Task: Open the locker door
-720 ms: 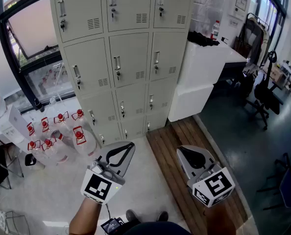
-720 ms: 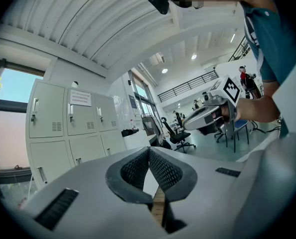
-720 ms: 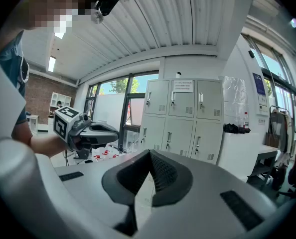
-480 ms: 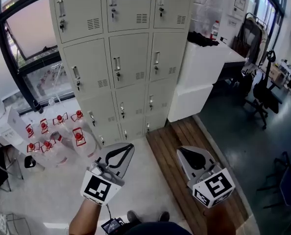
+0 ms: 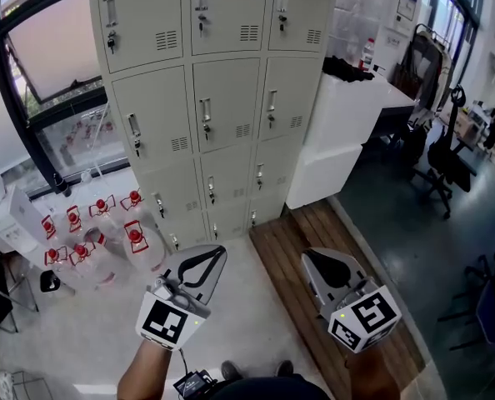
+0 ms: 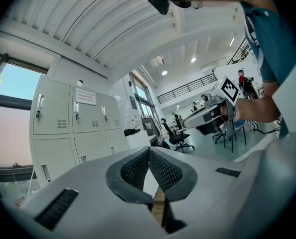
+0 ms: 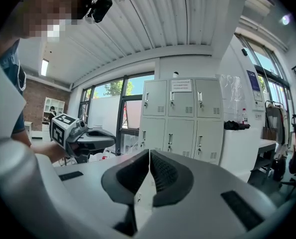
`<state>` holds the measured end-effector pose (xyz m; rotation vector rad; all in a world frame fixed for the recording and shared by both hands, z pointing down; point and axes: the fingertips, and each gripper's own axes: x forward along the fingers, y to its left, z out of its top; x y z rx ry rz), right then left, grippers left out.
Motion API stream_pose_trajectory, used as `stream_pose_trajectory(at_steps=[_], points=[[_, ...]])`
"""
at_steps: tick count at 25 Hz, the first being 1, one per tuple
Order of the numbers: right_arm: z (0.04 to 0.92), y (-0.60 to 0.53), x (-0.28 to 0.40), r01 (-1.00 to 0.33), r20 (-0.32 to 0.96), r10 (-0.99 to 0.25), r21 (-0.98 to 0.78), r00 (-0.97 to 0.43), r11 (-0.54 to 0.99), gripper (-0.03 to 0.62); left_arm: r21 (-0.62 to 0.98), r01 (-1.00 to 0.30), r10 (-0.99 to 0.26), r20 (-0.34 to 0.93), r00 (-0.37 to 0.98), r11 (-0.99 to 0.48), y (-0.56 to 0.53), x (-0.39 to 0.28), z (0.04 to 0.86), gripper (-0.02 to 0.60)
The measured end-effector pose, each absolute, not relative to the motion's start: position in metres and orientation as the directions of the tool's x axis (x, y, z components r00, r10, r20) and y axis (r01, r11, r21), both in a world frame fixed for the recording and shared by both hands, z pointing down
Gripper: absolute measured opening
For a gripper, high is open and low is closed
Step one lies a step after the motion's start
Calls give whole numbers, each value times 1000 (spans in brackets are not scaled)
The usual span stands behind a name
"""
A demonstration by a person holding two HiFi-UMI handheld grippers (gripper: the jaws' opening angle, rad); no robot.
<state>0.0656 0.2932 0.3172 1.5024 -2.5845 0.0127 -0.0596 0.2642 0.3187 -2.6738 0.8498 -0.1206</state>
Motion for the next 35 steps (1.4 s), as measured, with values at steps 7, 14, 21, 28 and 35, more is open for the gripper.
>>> stream_pose_trajectory(at_steps=[7, 14, 21, 28, 35], points=[[311, 290, 40, -865, 130, -866, 84, -483, 495, 37, -335, -555, -579, -36, 815, -761, 262, -90, 315, 18], [315, 262, 32, -835, 119, -836, 78, -535, 545, 37, -342, -600, -633, -20, 774, -723, 247, -104, 323, 18], [314, 211, 38, -778, 97, -779, 54, -620, 626, 37, -351, -659, -705, 5, 709, -665, 218, -100, 321, 18], [312, 163, 57, -724, 95, -725, 51, -683, 688, 37, -354, -701, -753, 15, 657, -619, 182, -75, 320, 18], [312, 127, 72, -672, 97, -673, 48, -733, 739, 37, -352, -739, -792, 12, 610, -575, 156, -55, 319, 18]])
